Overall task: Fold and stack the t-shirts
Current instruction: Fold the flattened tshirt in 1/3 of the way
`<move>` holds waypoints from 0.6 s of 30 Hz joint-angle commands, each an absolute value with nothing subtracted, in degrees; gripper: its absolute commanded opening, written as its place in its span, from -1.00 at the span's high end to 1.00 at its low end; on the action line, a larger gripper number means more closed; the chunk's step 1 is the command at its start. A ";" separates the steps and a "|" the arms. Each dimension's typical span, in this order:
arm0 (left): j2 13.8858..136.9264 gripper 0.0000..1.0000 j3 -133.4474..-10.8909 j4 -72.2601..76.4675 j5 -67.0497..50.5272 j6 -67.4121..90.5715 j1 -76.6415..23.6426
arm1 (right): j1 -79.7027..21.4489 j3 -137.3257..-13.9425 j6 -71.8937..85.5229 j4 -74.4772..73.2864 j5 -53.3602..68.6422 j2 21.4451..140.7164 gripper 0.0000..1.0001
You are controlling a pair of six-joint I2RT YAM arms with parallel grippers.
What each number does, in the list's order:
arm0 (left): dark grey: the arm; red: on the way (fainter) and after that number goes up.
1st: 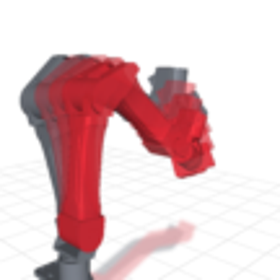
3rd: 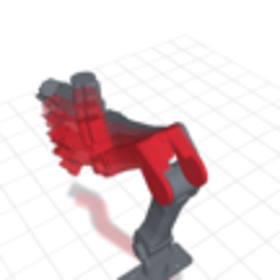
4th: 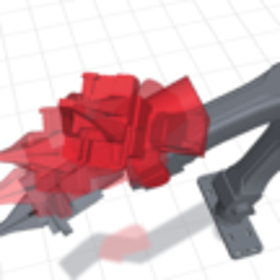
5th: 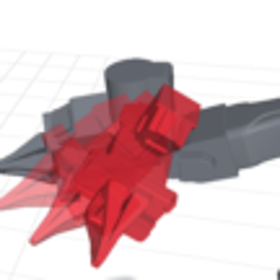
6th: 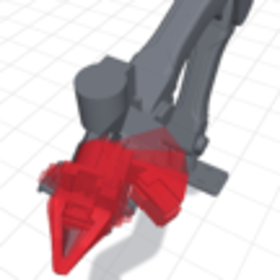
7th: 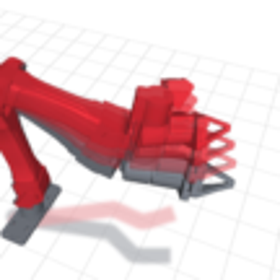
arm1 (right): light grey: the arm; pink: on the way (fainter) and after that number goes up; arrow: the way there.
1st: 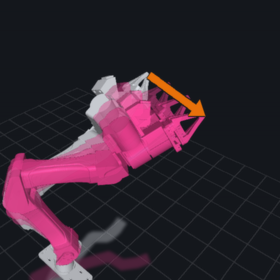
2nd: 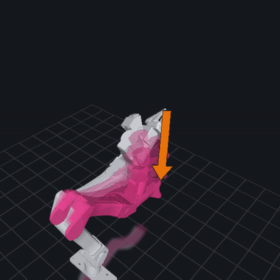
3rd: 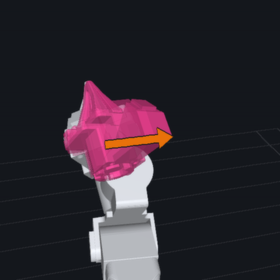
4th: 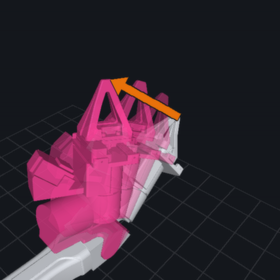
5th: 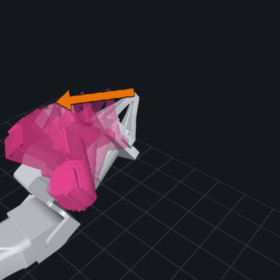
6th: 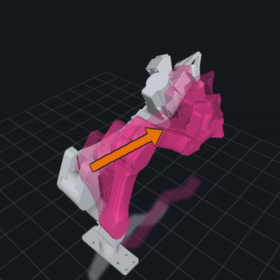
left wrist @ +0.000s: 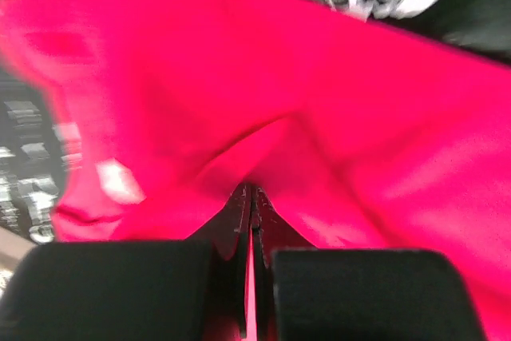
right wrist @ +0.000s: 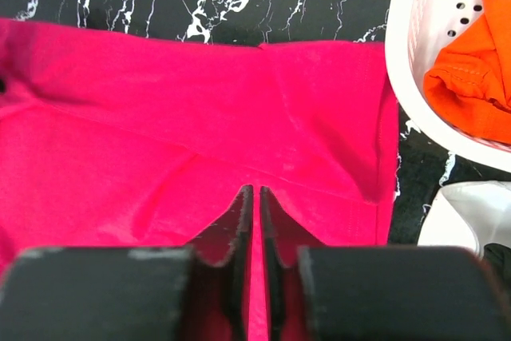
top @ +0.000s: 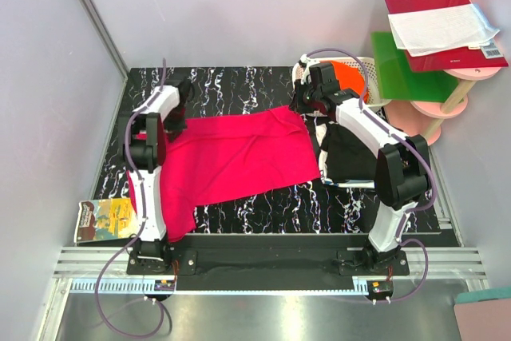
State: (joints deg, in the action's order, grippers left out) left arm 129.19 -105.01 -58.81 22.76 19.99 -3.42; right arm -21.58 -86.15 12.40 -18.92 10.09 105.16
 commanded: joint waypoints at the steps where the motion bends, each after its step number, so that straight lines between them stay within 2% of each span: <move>1: 132.44 1.00 -110.20 -62.22 19.69 21.09 -3.69 | -21.53 -86.13 11.00 -16.44 9.49 101.51 0.61; 2: 134.02 1.00 -110.91 -62.40 18.73 21.01 -3.69 | -21.53 -86.13 10.90 -16.52 8.97 101.25 0.46; 5: 138.49 1.00 -116.00 -65.37 18.19 21.00 -3.95 | -21.45 -86.48 10.63 -16.44 8.88 101.16 0.35; 6: 139.91 1.00 -118.10 -66.35 18.11 21.18 -3.96 | -21.36 -86.66 10.55 -16.52 8.96 101.25 0.19; 8: 143.59 1.00 -124.34 -68.10 17.23 21.01 -4.48 | -21.36 -86.75 10.37 -16.44 9.23 101.51 0.12; 9: 144.83 1.00 -129.32 -69.16 17.66 21.35 -4.74 | -21.27 -86.84 10.37 -16.52 9.32 101.60 -0.03; 11: 148.35 1.00 -135.15 -72.05 18.55 21.01 -5.36 | -21.18 -86.84 10.11 -16.52 9.23 101.95 -0.05; 12: 149.32 1.00 -140.48 -72.94 17.85 20.74 -5.45 | -21.09 -86.75 9.85 -16.61 9.32 101.95 -0.18; 13: 150.37 1.00 -142.45 -73.38 16.45 20.48 -5.45 | -21.01 -86.40 9.84 -16.52 9.23 101.95 -0.19; 14: 150.38 1.00 -143.43 -72.61 16.26 20.39 -5.45 | -20.92 -86.22 9.76 -16.61 9.14 101.87 -0.20; 15: 149.86 1.00 -144.05 -71.64 16.17 20.13 -5.45 | -20.83 -85.87 9.84 -16.61 8.97 101.87 -0.33; 18: 147.93 1.00 -144.49 -68.12 16.43 19.60 -5.45 | -20.66 -85.52 9.93 -16.52 9.05 101.86 -0.36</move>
State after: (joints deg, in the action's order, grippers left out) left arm 149.38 -141.01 -72.10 19.07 19.94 -5.10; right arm -21.23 -85.89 10.48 -18.61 9.58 104.64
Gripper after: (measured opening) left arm 0.004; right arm 0.668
